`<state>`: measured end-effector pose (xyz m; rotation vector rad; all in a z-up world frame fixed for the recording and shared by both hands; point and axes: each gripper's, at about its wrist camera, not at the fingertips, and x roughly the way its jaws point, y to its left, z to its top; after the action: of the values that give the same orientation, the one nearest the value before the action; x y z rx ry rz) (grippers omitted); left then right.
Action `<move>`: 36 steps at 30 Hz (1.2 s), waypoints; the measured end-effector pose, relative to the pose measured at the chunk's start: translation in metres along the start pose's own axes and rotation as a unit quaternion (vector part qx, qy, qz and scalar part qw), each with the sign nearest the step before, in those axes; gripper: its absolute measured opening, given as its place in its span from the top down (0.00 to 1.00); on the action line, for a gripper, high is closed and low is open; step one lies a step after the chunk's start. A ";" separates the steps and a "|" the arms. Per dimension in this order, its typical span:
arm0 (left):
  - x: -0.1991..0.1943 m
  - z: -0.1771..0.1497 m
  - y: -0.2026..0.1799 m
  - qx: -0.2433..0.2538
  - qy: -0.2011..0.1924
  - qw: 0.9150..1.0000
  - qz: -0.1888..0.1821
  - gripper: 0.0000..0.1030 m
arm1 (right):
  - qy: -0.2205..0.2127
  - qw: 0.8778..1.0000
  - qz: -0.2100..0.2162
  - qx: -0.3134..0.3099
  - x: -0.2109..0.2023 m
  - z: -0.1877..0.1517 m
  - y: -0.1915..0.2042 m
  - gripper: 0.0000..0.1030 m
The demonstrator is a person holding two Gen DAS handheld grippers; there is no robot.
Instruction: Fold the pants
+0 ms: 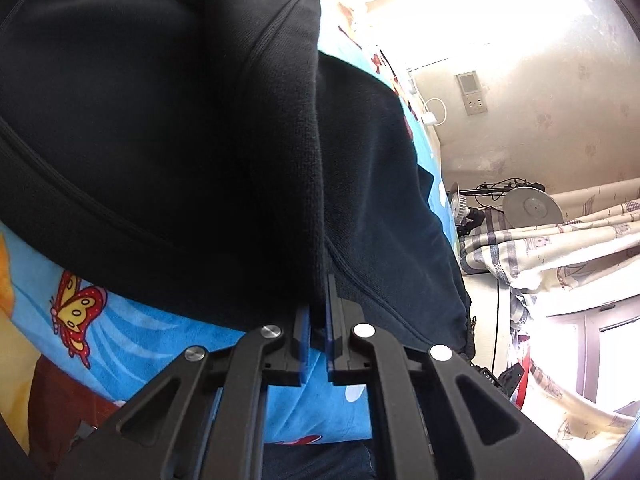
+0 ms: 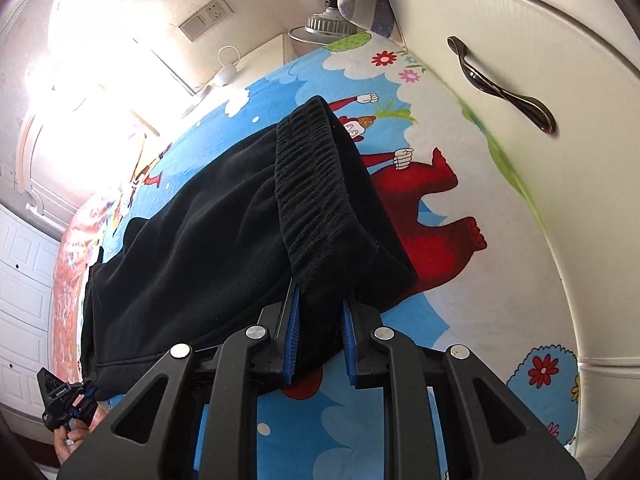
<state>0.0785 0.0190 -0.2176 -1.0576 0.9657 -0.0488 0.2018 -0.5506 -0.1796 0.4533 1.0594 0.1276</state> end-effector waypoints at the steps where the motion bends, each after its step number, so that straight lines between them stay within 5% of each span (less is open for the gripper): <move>1: 0.001 0.000 0.001 0.004 0.002 1.000 0.007 0.95 | 0.004 1.000 -0.010 -0.003 0.006 0.000 -0.001 0.83; 5: 0.017 -0.008 0.010 -0.007 0.017 0.999 0.031 0.94 | 0.004 0.999 -0.037 -0.006 0.021 -0.007 -0.002 0.83; 8: -0.003 -0.004 -0.008 0.038 -0.004 0.996 0.087 0.69 | 0.000 0.997 -0.069 -0.033 0.023 -0.010 0.008 0.83; 13: -0.039 0.051 -0.063 0.148 -0.088 0.967 0.187 0.42 | 0.001 0.995 -0.089 -0.051 0.026 -0.011 0.014 0.81; 17: 0.012 0.137 -0.109 0.197 -0.077 0.939 0.271 0.42 | 0.002 0.991 -0.110 -0.069 0.028 -0.012 0.021 0.79; 19: 0.056 0.180 -0.126 0.213 -0.058 0.918 0.329 0.41 | 0.004 0.992 -0.112 -0.066 0.029 -0.013 0.019 0.79; 23: 0.127 0.247 -0.104 0.171 0.005 0.886 0.432 0.40 | 0.009 0.991 -0.117 -0.060 0.028 -0.011 0.016 0.70; 25: 0.136 0.260 -0.085 0.150 0.020 0.883 0.444 0.49 | 0.011 0.990 -0.129 -0.064 0.029 -0.010 0.016 0.63; 26: 0.134 0.264 -0.084 0.146 0.027 0.880 0.451 0.63 | 0.013 0.990 -0.129 -0.064 0.030 -0.010 0.015 0.63; 27: 0.125 0.266 -0.084 0.142 0.028 0.884 0.445 0.82 | 0.015 0.990 -0.127 -0.064 0.030 -0.009 0.014 0.63; 28: 0.108 0.268 -0.083 0.134 0.022 0.899 0.416 0.92 | 0.017 0.990 -0.125 -0.064 0.030 -0.008 0.014 0.62; 33: -0.047 0.254 -0.051 0.048 -0.068 0.970 0.227 0.93 | 0.013 0.989 -0.124 -0.075 0.029 -0.010 0.015 0.63; 36: -0.160 0.199 0.000 -0.018 -0.156 0.980 0.124 0.93 | 0.016 0.990 -0.117 -0.071 0.029 -0.008 0.012 0.63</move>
<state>0.1182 0.2344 -0.0872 -0.9377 0.8071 0.3318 0.2107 -0.5280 -0.2009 0.1969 1.1183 0.0023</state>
